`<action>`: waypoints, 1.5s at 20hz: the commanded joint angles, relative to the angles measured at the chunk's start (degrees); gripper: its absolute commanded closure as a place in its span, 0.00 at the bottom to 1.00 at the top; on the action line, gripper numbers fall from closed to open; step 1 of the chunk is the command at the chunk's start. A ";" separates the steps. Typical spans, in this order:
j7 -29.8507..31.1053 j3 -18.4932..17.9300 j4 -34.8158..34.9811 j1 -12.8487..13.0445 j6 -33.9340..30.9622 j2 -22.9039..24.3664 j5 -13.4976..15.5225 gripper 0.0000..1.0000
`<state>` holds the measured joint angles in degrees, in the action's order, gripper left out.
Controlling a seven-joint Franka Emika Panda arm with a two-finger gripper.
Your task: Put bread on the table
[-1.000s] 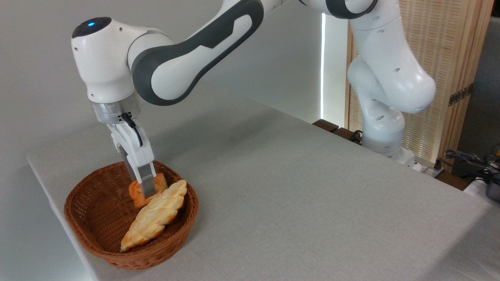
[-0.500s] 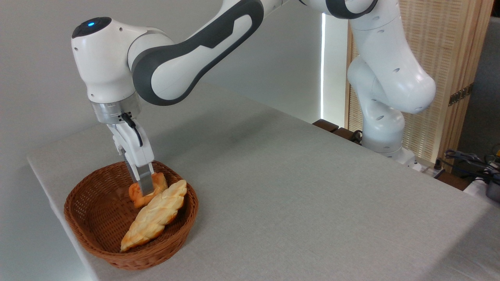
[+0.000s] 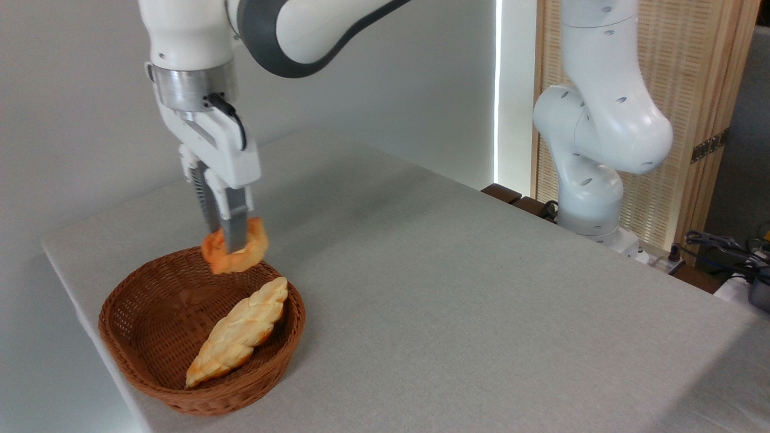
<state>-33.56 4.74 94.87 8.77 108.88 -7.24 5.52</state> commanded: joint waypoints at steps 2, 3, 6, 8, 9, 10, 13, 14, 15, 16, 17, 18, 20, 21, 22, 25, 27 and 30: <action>0.07 0.18 10.24 0.45 0.11 6.27 0.99 0.44; 0.07 0.27 11.82 0.63 0.02 6.89 0.99 0.44; 0.07 0.36 17.18 2.29 -0.33 8.38 1.25 0.39; 0.16 0.36 19.12 3.53 -0.33 8.21 1.16 0.15; 0.34 0.36 19.56 4.23 -0.33 7.86 1.16 0.00; 0.42 0.44 19.57 4.50 -0.42 7.60 1.16 0.00; 0.43 0.45 19.66 4.76 -0.42 7.07 1.16 0.00; 0.43 0.45 19.66 4.76 -0.42 7.07 1.16 0.00; 0.51 0.45 19.57 4.76 -0.42 7.15 1.16 0.00; 0.60 0.53 19.31 4.76 -0.42 7.42 1.16 0.00; 0.60 0.79 18.96 4.76 -0.51 7.77 1.16 0.00; 0.60 0.88 18.17 4.76 -1.64 8.38 1.16 0.00; -0.10 0.89 15.80 4.76 -7.77 9.35 1.16 0.00; -0.01 0.89 14.66 4.76 -10.41 9.35 1.16 0.00; 0.07 0.89 13.52 4.76 -11.75 9.35 1.25 0.00; 0.34 0.36 11.58 4.67 -11.85 9.35 1.34 0.00; 0.07 -0.17 11.31 4.59 -10.10 9.35 0.90 0.00; 0.07 -0.87 11.39 3.88 -3.61 9.27 0.55 0.00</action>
<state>-33.51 5.10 106.96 13.02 100.67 2.54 5.83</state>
